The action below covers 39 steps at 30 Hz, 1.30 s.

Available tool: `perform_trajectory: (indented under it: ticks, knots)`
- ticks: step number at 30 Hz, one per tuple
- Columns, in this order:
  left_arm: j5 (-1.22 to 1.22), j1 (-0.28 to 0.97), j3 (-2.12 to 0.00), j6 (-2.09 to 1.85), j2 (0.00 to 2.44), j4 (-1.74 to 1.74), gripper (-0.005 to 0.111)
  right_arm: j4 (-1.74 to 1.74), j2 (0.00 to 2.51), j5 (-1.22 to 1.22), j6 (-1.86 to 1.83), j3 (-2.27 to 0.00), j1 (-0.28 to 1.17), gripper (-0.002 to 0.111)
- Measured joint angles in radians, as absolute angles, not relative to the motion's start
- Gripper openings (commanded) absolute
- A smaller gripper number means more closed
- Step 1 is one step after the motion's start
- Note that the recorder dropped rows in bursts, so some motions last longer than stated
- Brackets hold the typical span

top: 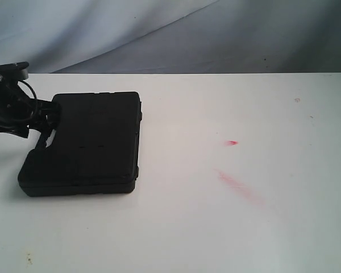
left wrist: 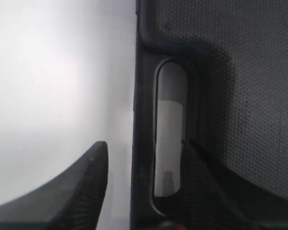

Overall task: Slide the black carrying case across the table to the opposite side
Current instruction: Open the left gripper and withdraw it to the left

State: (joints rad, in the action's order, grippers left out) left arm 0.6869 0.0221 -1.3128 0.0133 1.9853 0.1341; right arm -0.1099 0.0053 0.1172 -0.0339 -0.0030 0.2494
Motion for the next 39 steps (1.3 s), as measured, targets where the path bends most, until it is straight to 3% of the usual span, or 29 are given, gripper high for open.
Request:
perform_trajectory:
  ticks: [10,18,39]
  knots:
    - [0.771,0.022,-1.274,-0.041,1.889,0.217,0.041,-0.11,0.005,0.117,-0.034,-0.003,0.249,0.0]
    - [0.724,0.022,-1.094,-0.172,1.768,0.402,0.0,-0.11,0.005,0.117,-0.034,-0.003,0.249,0.0]
    - [0.438,0.022,-0.654,-0.208,1.26,0.511,0.0,-0.11,0.005,0.117,-0.034,-0.003,0.249,0.0]
